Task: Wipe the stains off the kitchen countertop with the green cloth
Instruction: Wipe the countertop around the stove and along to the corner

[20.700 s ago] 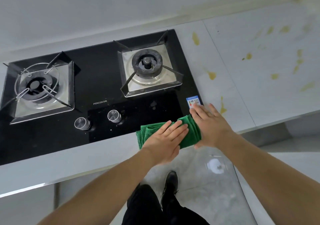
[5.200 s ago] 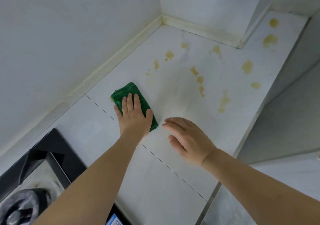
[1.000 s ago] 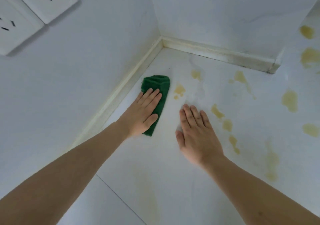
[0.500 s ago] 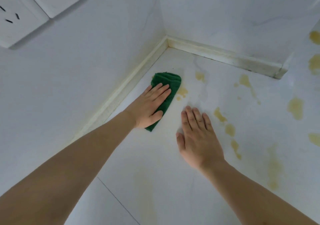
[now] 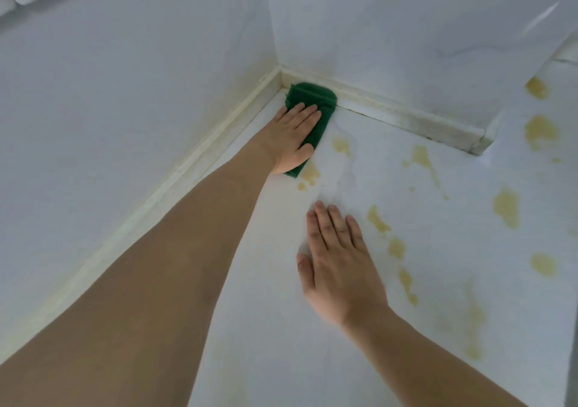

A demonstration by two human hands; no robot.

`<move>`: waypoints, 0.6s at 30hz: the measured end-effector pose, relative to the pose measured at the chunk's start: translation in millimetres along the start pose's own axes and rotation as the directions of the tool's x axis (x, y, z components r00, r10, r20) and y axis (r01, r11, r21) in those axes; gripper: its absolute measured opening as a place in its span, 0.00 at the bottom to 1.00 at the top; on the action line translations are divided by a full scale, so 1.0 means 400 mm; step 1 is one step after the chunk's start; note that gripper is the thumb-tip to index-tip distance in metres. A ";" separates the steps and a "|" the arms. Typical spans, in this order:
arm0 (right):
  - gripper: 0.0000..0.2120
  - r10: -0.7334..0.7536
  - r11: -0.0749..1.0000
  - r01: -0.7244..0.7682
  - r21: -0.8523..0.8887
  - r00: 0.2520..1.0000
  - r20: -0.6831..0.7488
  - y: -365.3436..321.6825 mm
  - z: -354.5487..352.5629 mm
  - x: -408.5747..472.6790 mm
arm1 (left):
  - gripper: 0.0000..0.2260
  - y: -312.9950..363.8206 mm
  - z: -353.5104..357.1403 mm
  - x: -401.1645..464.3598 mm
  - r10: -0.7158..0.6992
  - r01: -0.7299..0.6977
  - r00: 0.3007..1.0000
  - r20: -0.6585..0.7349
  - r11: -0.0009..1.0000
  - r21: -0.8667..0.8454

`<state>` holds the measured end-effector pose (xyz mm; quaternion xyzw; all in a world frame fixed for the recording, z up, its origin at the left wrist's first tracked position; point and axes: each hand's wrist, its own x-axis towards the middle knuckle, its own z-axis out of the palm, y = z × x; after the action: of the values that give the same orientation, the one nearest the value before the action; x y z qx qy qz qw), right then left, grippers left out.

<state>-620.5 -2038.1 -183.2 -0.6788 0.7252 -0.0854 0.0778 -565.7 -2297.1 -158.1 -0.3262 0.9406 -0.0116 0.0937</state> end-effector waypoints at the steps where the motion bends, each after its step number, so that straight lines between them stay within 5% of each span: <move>1: 0.32 0.001 1.000 -0.001 -0.001 1.000 0.002 0.000 -0.002 -0.001 | 0.30 0.004 0.004 -0.013 -0.008 0.007 1.000 -0.009 1.000 -0.010; 12: 0.33 -0.004 1.000 0.006 -0.018 0.995 0.100 -0.001 -0.029 -0.005 | 0.32 0.093 0.067 -0.512 0.098 -0.093 0.994 0.051 0.992 -0.089; 18: 0.34 -0.003 1.000 0.005 -0.018 0.994 0.107 -0.005 -0.027 -0.005 | 0.33 0.099 0.084 -0.534 0.099 -0.097 0.995 0.024 0.991 -0.094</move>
<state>-621.0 -2036.1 -172.2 -0.6846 0.7193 -0.0424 0.1104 -419.3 -2133.2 -158.4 -0.2836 0.9536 0.0411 0.0922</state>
